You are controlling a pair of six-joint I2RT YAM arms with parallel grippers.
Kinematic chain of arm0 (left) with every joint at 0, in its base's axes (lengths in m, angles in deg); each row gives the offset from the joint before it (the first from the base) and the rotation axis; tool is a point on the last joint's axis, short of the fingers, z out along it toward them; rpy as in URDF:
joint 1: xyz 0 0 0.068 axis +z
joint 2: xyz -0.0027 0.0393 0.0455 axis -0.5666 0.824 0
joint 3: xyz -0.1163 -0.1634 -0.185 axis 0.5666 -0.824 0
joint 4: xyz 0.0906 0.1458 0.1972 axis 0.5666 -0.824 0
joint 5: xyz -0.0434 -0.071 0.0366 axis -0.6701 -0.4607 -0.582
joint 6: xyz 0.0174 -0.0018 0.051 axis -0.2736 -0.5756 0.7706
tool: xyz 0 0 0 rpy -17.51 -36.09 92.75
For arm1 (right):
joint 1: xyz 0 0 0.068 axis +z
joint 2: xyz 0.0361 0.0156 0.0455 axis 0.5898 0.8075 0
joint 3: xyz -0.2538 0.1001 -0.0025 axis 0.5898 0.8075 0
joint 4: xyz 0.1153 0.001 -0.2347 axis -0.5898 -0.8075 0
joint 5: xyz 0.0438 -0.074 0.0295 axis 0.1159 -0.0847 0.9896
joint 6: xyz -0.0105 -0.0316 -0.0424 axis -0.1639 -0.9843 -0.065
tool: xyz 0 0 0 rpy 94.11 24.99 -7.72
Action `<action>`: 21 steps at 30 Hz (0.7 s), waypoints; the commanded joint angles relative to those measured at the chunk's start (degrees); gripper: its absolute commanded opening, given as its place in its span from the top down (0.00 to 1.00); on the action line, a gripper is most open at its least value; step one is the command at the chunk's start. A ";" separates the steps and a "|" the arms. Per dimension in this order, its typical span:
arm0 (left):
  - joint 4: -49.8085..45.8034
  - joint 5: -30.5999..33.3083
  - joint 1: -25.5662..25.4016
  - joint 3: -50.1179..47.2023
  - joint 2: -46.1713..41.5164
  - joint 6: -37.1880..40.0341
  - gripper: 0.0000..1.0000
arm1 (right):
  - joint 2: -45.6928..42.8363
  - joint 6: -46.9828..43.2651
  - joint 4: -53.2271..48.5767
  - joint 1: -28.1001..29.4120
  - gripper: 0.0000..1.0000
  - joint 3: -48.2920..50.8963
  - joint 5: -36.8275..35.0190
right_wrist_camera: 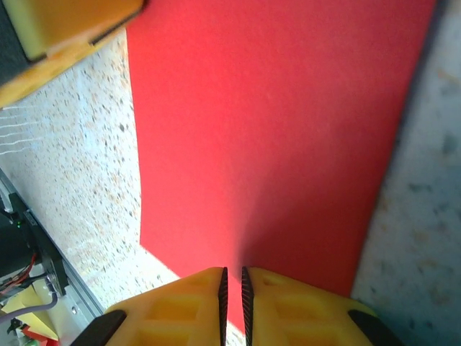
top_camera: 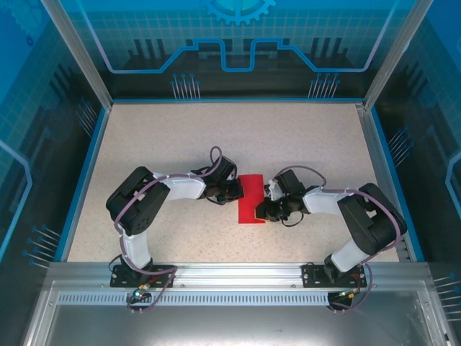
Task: Fold a paper plane with a square sheet of paper (pick it up from the middle)
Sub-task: Fold the square sheet of paper in half at the center of the table.
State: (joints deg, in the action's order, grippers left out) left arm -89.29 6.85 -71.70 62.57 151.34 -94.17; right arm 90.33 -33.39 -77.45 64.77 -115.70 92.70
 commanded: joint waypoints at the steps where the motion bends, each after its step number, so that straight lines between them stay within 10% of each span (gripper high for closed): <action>1: -10.24 3.77 -0.62 -2.77 2.51 0.30 1.00 | -1.73 -0.93 -7.11 0.88 0.84 3.49 0.78; 13: -10.59 3.71 -0.67 -2.59 1.95 1.11 1.00 | -12.35 2.16 -6.78 -0.88 0.82 -1.75 -3.56; 21: -11.20 3.51 -0.65 -1.69 1.77 2.00 1.00 | -0.09 -2.63 -6.46 -3.19 0.84 -10.35 -5.87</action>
State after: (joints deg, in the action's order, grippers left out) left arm -89.42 7.25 -71.83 62.59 151.24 -93.93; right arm 86.74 -34.04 -83.51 62.21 -123.92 87.63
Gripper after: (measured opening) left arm 0.068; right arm 0.161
